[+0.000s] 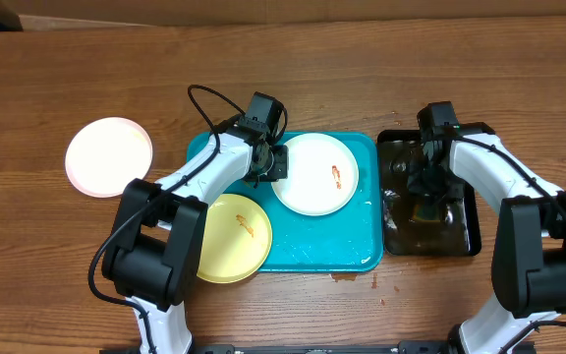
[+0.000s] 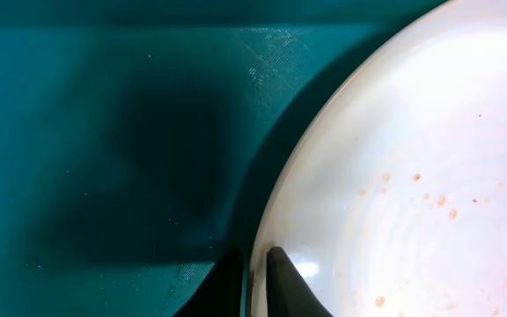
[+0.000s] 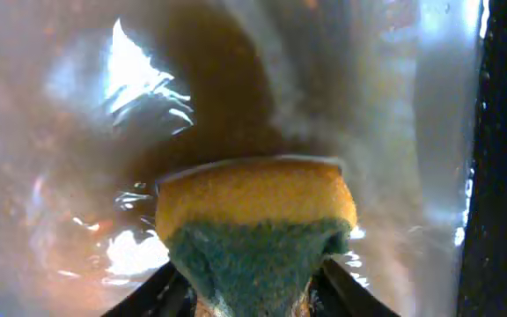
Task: Clean dirty plates on tray and stack at the side
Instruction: 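Dip and rub the sponge in the black tray's water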
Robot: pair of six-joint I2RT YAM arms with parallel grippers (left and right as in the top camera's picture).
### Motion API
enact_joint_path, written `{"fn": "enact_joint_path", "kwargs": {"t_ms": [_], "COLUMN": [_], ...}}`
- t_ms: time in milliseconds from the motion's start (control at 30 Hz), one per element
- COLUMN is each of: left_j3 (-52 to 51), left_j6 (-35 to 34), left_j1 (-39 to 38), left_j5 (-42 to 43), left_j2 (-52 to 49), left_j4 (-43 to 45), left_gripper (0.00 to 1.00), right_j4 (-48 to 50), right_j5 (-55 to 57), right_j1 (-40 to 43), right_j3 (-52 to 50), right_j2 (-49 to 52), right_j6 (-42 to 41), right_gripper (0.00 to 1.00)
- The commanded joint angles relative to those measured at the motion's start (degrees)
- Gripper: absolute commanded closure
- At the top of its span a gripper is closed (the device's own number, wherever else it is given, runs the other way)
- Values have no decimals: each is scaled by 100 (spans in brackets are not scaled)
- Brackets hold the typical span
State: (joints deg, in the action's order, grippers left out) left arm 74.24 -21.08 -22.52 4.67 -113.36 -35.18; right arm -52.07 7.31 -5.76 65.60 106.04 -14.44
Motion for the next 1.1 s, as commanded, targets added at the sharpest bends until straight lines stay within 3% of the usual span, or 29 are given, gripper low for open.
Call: {"fn": "enact_joint_path", "kwargs": {"t_ms": [0,267,733,1067], "left_j3": [-55,-55,-55,-55], "left_j6": [-39,-39,-39,-39], "left_j1": [-33,-35,-37,-37], "left_j5": [-20,-17,-17,-15], "left_j2": [116,116,116,116], "left_j4": [-24,-11,-17,-35], "left_gripper": [86,85,84,84], "right_j4": [-50,-136,-743,-409], "right_j5": [15,17,15,-249], "right_j1": [-13,-13,-7,-13], "right_j3": [164,170,487,52], "right_j2": [37,37,37,37], "right_j6": [-39,-39,-175,-382], "right_gripper": [58,63,57,54]}}
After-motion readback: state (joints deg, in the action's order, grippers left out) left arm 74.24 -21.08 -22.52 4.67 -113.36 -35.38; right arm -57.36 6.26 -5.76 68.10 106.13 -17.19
